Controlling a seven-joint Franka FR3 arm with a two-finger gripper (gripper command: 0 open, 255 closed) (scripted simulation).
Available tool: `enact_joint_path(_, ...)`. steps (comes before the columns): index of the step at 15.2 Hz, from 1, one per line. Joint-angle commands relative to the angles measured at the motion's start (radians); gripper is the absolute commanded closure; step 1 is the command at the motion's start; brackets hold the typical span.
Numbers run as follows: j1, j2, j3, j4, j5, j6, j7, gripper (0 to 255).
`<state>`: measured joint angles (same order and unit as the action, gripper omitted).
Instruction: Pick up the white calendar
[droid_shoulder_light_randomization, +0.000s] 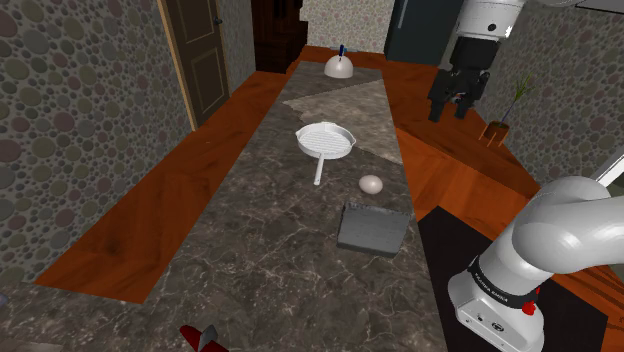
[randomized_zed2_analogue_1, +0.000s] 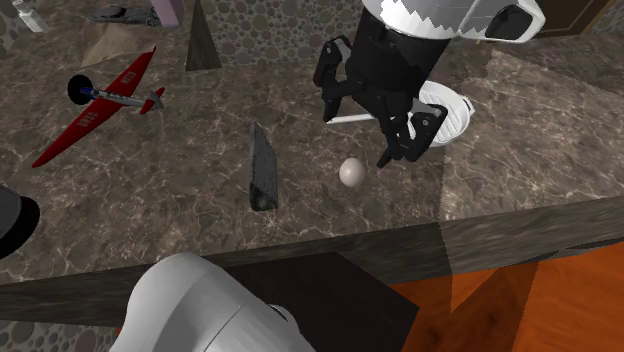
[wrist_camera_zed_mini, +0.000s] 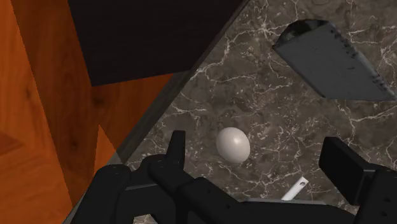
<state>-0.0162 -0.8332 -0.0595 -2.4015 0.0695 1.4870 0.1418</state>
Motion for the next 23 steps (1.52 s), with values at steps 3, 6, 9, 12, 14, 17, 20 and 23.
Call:
enact_joint_path(3,0.037,0.031,0.036,-0.013,0.008,0.045,-0.020,0)
enact_joint_path(6,0.090,0.080,0.090,-0.028,0.017,0.112,-0.049,0)
enact_joint_path(9,0.141,0.133,0.145,-0.039,0.022,0.178,-0.076,0)
enact_joint_path(12,0.190,0.189,0.202,-0.047,0.024,0.243,-0.101,0)
enact_joint_path(14,0.220,0.228,0.240,-0.051,0.022,0.286,-0.115,0)
enact_joint_path(17,0.264,0.288,0.297,-0.054,0.015,0.350,-0.135,0)
enact_joint_path(20,0.304,0.350,0.355,-0.056,0.002,0.412,-0.150,0)
enact_joint_path(23,0.341,0.415,0.414,-0.055,-0.019,0.473,-0.161,0)
